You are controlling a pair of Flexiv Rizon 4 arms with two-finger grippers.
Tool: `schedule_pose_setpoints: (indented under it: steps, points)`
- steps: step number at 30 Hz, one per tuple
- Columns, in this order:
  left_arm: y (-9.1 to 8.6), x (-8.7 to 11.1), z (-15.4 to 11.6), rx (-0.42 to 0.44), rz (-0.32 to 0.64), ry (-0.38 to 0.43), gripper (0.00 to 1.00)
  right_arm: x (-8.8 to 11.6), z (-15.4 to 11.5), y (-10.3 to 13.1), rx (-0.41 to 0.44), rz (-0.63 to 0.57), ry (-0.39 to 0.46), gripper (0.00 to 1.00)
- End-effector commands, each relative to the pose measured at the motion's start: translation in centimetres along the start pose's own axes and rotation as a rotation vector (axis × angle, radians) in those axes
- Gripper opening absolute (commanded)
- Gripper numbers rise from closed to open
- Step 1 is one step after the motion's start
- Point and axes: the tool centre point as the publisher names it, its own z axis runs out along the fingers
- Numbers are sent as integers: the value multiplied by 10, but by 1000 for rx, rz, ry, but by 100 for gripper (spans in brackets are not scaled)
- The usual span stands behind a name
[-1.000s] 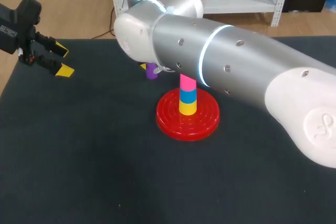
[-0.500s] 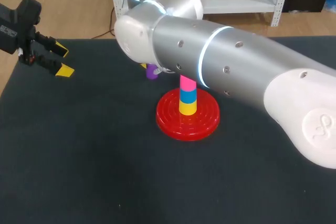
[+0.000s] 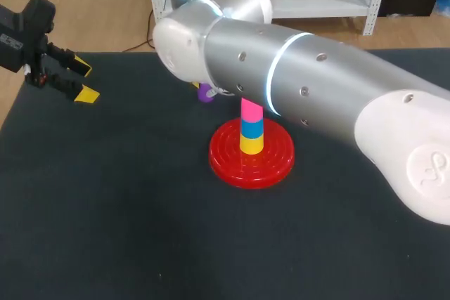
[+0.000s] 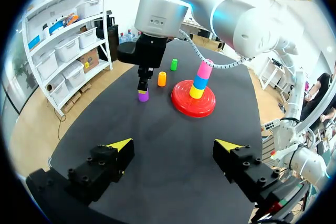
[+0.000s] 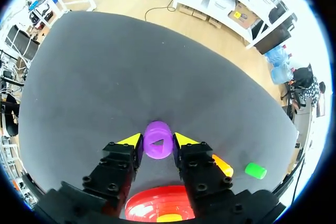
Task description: Pick up and stack the cylinders on the red base in this order: pink,purple,orange,green
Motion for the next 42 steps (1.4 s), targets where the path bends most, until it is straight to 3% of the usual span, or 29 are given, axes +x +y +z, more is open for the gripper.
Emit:
schedule_pose_setpoints:
  steps: [1, 6, 9, 19, 30, 42]
  points:
    - [0, 1, 0, -2, 1, -2, 100, -5, -31, 0, 10, 5, 513, 0]
    - [0, 1, 0, -2, 1, -2, 100, -2, -92, -7, -69, 33, 440, 0]
    - [0, 1, 0, -2, 1, -2, 100, 5, -123, -6, -64, 5, 394, 0]
    - [0, 1, 0, -2, 1, -2, 100, 62, -193, -17, -76, -74, 310, 0]
    - [0, 1, 0, -2, 1, -2, 100, 107, -224, -24, -101, -98, 216, 0]
    - [0, 1, 0, -2, 1, -2, 100, 145, -213, -29, -104, -100, 176, 0]
